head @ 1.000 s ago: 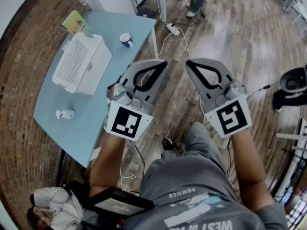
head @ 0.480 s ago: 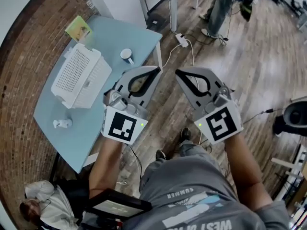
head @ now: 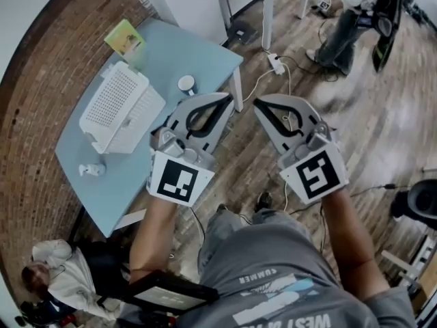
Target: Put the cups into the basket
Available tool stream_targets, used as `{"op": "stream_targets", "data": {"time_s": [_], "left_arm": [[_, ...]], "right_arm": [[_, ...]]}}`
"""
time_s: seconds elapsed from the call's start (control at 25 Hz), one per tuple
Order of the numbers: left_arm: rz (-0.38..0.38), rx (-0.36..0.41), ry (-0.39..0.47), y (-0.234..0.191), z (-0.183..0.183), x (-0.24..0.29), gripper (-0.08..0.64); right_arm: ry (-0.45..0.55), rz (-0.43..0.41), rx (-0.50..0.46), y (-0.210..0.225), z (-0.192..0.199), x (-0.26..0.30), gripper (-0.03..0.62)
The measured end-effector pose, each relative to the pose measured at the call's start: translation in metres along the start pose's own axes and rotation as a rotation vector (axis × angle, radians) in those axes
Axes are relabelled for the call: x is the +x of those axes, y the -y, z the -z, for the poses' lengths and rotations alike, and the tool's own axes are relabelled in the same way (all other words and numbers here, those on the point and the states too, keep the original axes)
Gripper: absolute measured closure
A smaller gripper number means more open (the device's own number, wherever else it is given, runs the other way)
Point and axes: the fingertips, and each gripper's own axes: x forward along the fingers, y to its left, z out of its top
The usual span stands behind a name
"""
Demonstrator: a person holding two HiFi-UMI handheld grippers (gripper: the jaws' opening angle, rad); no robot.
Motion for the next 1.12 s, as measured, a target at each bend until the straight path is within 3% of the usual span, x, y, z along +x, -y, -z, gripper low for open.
{"op": "stream_targets", "data": {"time_s": [0.28,0.48,0.64,0.8,1.12], "left_arm": [[-0.023,-0.005,-0.003,-0.023,0.012,-0.009,0.56],[-0.03,-0.045,0.026,-0.046,0.046,-0.03,0.56],[0.012,-0.097,0.023,-0.062,0.083,-0.046,0.56],[0.041,-0.101,0.045,-0.089,0.11,-0.062,0.56],[0.053,-0.107,0.116,-0.136,0.133,-0.08,0.56]], "right_arm": [[-0.008,-0.029,-0.005,-0.002,-0.005,0.025,0.581],[-0.037,-0.008,0.013,-0.01,-0.001,0.063,0.58],[-0.097,0.017,0.037,-0.013,0.003,0.1,0.58],[-0.129,0.038,0.035,-0.021,-0.008,0.139,0.581],[-0.165,0.096,0.024,-0.022,-0.021,0.184,0.581]]}}
